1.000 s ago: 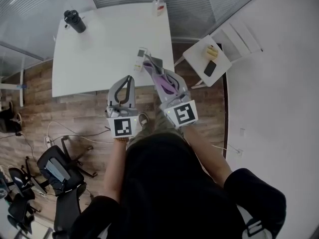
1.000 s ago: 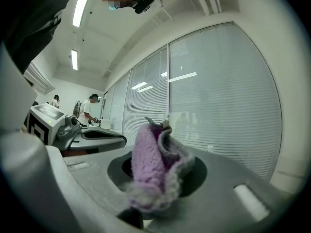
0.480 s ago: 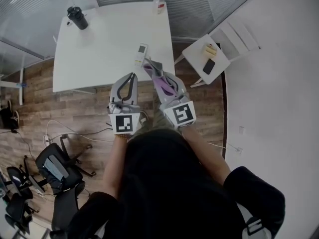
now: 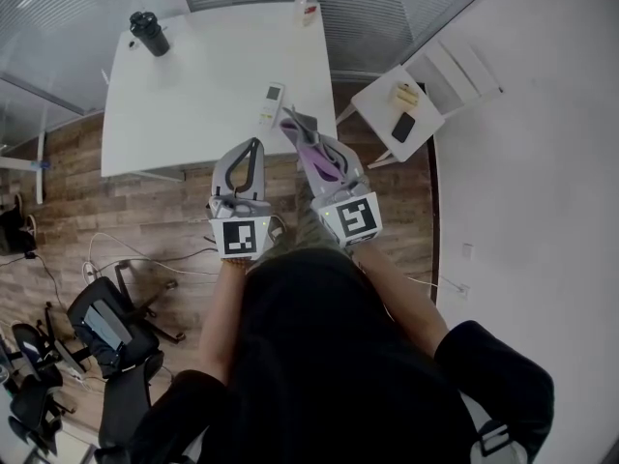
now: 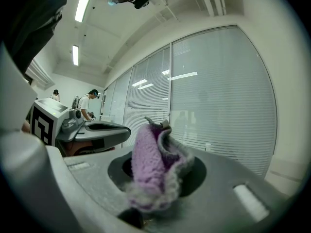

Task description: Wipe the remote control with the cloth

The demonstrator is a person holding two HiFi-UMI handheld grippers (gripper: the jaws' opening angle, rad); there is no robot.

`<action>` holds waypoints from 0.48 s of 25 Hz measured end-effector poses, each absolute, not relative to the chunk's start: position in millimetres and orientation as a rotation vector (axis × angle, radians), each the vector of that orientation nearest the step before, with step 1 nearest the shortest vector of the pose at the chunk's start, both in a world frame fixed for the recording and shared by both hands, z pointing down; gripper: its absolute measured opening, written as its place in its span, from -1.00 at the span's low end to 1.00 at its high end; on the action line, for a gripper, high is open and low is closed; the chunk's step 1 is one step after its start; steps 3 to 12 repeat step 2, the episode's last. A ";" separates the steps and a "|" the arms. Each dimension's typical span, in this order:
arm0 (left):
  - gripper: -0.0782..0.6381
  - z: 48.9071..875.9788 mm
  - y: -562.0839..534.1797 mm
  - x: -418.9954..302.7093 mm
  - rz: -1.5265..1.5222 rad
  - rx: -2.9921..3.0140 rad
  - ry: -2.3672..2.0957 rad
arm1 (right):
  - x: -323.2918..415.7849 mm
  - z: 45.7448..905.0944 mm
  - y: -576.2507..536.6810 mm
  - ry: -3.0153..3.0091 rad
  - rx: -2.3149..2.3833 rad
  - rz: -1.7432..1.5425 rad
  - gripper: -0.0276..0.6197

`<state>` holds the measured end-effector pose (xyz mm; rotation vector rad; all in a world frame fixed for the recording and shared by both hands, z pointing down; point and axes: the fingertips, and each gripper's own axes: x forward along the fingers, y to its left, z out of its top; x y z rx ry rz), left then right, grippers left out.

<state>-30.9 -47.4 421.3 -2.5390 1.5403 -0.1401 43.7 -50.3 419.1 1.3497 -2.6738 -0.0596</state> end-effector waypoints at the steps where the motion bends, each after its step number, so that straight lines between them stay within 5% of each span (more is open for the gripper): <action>1: -0.77 419.6 -46.2 -31.0 -0.135 -2.538 1.539 | 43.6 418.7 -49.7 -2.674 1.350 -0.061 -0.73; 12: -0.78 418.1 -45.2 -31.0 -0.130 -2.537 1.539 | 43.5 418.3 -49.1 -2.674 1.350 -0.061 -0.73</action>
